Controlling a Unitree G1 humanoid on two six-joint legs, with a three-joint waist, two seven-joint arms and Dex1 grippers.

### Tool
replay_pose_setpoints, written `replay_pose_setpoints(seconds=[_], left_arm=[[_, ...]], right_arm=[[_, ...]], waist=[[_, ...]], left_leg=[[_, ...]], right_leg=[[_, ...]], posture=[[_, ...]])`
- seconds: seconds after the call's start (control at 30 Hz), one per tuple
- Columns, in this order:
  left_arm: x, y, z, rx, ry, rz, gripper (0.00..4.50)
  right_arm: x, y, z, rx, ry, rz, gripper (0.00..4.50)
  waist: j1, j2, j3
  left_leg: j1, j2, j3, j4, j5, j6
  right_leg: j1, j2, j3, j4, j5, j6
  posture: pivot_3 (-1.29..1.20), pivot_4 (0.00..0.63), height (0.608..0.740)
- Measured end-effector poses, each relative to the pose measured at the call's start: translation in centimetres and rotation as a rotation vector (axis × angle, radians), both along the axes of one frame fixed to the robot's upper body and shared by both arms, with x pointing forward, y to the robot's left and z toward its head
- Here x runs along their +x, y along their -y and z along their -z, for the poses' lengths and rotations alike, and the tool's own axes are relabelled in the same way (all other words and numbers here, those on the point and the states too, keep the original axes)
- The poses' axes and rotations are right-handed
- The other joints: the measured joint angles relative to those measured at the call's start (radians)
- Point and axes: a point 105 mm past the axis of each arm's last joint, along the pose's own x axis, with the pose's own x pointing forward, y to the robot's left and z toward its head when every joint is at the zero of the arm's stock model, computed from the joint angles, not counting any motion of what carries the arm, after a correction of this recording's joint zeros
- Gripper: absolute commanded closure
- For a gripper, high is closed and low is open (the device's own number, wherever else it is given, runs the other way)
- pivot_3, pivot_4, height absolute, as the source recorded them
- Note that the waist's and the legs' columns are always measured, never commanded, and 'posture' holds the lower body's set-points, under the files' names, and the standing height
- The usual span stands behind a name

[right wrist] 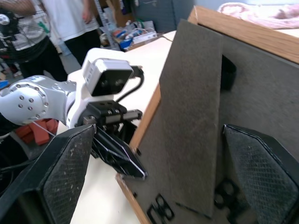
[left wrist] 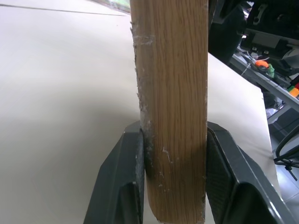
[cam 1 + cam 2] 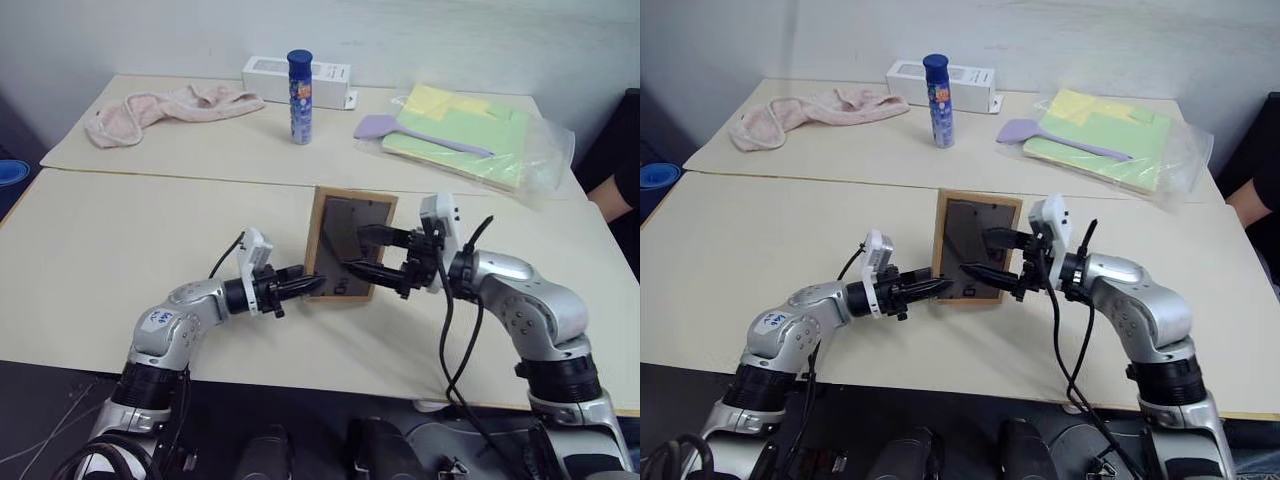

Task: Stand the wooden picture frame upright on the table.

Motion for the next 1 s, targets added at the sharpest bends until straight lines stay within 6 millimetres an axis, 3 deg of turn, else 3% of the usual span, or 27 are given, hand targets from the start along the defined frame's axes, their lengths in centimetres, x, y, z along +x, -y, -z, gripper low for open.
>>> replay_pose_setpoints(seconds=[0.23, 0.4, 0.7, 0.83, 1.0], left_arm=[[-0.2, -0.3, -0.1, -0.007, -0.01, -0.001, 3.23], [-1.1, 0.3, -0.1, -0.069, -0.153, 0.048, 3.23], [-1.8, 0.3, -1.4, -0.151, -0.282, 0.119, 3.23], [-2.2, -0.2, -2.6, -0.19, -0.342, 0.155, 3.23], [-3.2, -1.2, -2.2, -0.167, -0.581, 0.209, 3.23]], right_arm=[[-0.6, -0.8, 0.1, 0.016, 0.026, -0.076, 0.02], [-2.5, -0.2, 1.0, -0.04, 0.052, -0.184, 0.02], [-3.5, 1.0, 1.4, -0.104, 0.223, -0.228, 0.02], [-3.3, 2.2, 0.7, -0.089, 0.307, -0.191, 0.02], [-2.3, 6.3, -2.4, -0.055, 0.442, 0.006, 0.02]], waist=[[-0.002, 0.0, 0.0], [0.001, 0.0, 0.0], [-0.001, 0.0, 0.0], [0.0, 0.0, 0.0], [0.001, 0.0, 0.001]], left_leg=[[0.0, 0.0, 0.0, 0.0, 0.0, 0.001], [-0.004, 0.0, -0.001, 0.001, -0.001, 0.003], [-0.006, 0.0, -0.002, 0.003, -0.001, 0.002], [-0.006, 0.0, -0.002, 0.003, -0.001, 0.002], [-0.006, 0.0, -0.002, 0.003, -0.001, 0.002]], right_leg=[[0.0, 0.0, 0.0, 0.0, 0.0, 0.0], [-0.001, 0.0, -0.001, 0.0, 0.0, 0.001], [-0.003, 0.0, -0.002, 0.0, 0.001, 0.001], [-0.003, 0.0, -0.002, 0.0, 0.001, 0.001], [-0.002, 0.0, -0.002, 0.001, 0.001, 0.001]], posture=[[0.0, 0.15, 0.74], [0.0, 0.15, 0.74], [0.0, 0.15, 0.74], [0.0, 0.15, 0.74], [0.0, 0.15, 0.74]])
